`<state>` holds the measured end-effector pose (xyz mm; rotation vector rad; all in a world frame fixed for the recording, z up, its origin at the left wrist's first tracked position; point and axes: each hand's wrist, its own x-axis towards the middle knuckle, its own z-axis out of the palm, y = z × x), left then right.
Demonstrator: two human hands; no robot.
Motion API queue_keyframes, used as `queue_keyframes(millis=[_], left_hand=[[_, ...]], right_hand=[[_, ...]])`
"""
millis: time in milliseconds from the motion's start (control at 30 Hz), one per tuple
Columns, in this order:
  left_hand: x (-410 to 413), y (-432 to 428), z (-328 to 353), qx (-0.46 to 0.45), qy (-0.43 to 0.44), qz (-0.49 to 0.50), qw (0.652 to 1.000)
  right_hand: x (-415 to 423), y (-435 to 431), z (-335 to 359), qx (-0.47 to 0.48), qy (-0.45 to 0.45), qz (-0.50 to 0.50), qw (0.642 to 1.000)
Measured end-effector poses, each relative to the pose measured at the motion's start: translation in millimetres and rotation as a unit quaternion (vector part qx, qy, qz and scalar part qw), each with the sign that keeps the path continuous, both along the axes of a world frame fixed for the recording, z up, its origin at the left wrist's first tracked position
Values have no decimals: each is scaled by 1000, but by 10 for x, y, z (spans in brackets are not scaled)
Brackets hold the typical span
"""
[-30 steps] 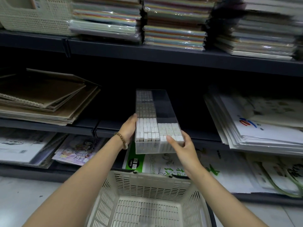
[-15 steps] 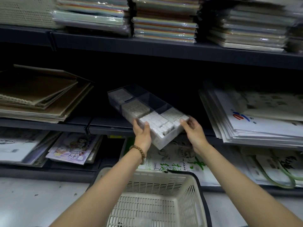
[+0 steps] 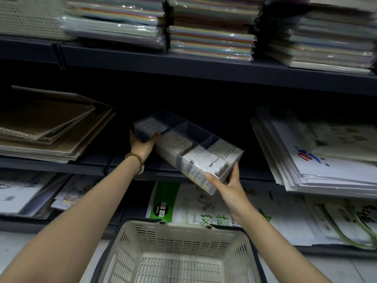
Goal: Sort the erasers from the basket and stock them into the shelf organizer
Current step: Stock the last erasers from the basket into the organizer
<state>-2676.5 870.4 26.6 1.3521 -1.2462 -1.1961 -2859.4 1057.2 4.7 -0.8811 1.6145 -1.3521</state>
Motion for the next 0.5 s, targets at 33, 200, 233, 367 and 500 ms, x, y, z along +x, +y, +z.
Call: queue_keyframes(millis=[33,200,233,367,500], left_hand=[[12,-71,-18,2,-1,-3,1000],[66,-359,-77,-5,-1,-9,1000],[91,-406,-90,-2,-9,-8,1000],[160,-428,-156,-9,-97,-30,995],[210,-112,-198,-15,-112,4,994]], right_hand=[[-65,-24,17,0,1,9,1000],[-376,-165,118,-6,31,44,999],[-417,-188,120,-8,29,46,998],[-538,-222,109,-7,6,66,998],[-679,-160,107,-2,-22,80,997]])
